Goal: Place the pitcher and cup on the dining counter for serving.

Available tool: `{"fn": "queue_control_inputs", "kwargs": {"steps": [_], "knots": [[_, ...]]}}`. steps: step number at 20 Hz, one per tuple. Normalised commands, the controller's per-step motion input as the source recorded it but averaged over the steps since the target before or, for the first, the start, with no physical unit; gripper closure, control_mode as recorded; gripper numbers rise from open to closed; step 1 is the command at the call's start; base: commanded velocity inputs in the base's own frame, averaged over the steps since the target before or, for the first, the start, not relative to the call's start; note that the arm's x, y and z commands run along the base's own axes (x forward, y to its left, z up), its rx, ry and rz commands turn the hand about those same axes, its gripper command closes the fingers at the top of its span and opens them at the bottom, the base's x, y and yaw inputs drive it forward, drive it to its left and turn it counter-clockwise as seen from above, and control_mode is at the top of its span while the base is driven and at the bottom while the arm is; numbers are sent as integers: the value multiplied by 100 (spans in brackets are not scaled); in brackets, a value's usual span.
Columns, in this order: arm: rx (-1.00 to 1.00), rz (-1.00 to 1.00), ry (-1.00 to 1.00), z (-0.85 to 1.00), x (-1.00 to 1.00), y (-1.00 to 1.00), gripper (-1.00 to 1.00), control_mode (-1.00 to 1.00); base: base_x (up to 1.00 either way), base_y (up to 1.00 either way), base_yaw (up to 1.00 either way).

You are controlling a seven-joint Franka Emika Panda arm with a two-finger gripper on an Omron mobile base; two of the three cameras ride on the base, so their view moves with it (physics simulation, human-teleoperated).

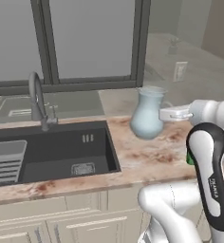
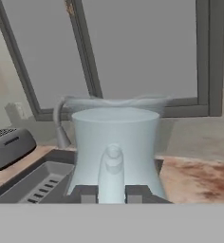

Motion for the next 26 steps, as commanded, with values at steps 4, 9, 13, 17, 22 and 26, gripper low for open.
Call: {"fn": "queue_control_inputs", "kwargs": {"steps": [4, 9, 13, 17, 22, 26], "knots": [[0, 0, 0, 0, 0, 0, 100, 100, -77, 8, 52], [0, 0, 0, 0, 0, 0, 100, 100, -57, 31, 79], [0, 0, 0, 0, 0, 0, 100, 100, -33, 49, 92], [0, 0, 0, 0, 0, 0, 100, 100, -14, 46, 98], [0, 0, 0, 0, 0, 0, 100, 100, -6, 35, 100], [0, 0, 0, 0, 0, 0, 100, 100, 0, 27, 96]]}}
